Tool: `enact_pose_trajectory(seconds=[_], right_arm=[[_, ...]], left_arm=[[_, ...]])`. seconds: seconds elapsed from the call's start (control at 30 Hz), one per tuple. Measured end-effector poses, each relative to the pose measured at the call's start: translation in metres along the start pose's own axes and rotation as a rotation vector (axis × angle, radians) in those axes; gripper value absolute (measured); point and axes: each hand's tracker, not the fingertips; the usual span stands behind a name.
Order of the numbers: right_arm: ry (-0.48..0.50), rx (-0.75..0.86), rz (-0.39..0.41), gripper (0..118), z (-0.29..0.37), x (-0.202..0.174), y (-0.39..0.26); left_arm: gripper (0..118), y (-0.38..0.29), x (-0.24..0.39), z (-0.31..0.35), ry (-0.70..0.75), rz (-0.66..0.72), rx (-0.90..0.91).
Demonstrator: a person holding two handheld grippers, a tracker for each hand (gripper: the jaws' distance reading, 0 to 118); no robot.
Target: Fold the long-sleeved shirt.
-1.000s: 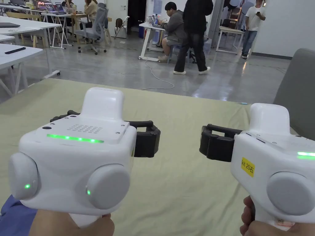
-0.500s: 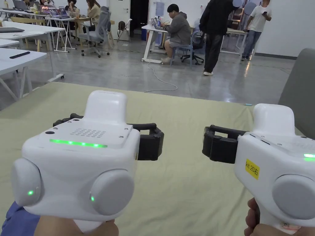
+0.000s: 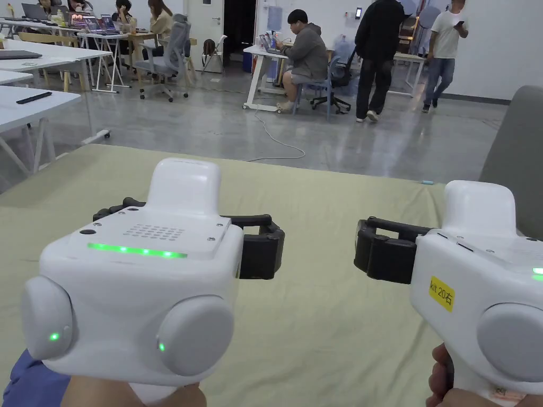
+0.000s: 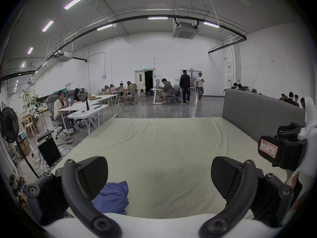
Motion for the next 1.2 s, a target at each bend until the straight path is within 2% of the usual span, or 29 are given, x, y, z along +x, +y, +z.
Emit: enact_pose_trajectory(seconds=[0.4, 0.43, 0.47, 0.5, 0.53, 0.57, 0.63, 0.7, 0.83, 0.93, 0.97, 1.03, 1.1, 1.17, 1.2], right_arm=[[-0.005, -0.010, -0.019, 117, -0.003, 0.002, -0.002], [-0.004, -0.009, -0.019, 111, -0.003, 0.002, -0.001], [-0.002, -0.006, -0.019, 95, -0.003, 0.002, -0.002], [0.006, 0.004, -0.013, 54, -0.001, 0.001, -0.003], [0.015, 0.031, -0.001, 2, 0.002, 0.000, -0.004], [0.009, 0.046, 0.021, 0, 0.003, -0.002, -0.005], [-0.039, 0.026, 0.041, 0, -0.002, -0.010, -0.010], [-0.009, 0.041, 0.025, 0, -0.003, -0.012, -0.013], [-0.045, 0.056, -0.014, 0, -0.010, -0.007, -0.010], [-0.029, 0.028, -0.001, 0, -0.031, -0.030, -0.003], [0.022, -0.003, 0.016, 0, -0.039, -0.047, -0.002], [0.198, -0.029, 0.066, 0, -0.043, -0.087, 0.005], [0.410, 0.026, 0.111, 0, -0.032, -0.135, 0.004], [0.633, 0.051, 0.133, 0, -0.012, -0.168, 0.004], [0.739, 0.052, 0.130, 0, -0.006, -0.181, 0.001]], left_arm=[[117, 0.000, -0.004, -0.002, 0.015, 0.016, -0.009], [112, 0.000, -0.004, -0.002, 0.014, 0.015, -0.008], [79, 0.000, -0.004, -0.001, 0.013, 0.013, -0.004], [12, -0.001, -0.003, 0.004, -0.036, 0.000, 0.027], [0, -0.004, -0.004, 0.010, -0.152, -0.030, 0.087], [0, -0.004, -0.004, 0.011, -0.204, -0.032, 0.082], [0, -0.002, 0.002, 0.014, -0.198, -0.026, 0.105], [0, 0.000, 0.009, 0.011, -0.180, -0.031, 0.076], [0, 0.002, 0.001, 0.005, -0.093, -0.036, 0.076], [0, 0.004, -0.036, 0.001, -0.061, -0.009, 0.030], [0, 0.001, -0.051, 0.000, -0.032, -0.012, 0.009], [0, -0.003, -0.092, 0.005, 0.085, 0.017, -0.048], [0, -0.012, -0.138, 0.022, 0.208, 0.087, -0.054], [0, -0.020, -0.181, 0.035, 0.334, 0.119, -0.075], [0, -0.025, -0.199, 0.037, 0.341, 0.119, -0.100]])
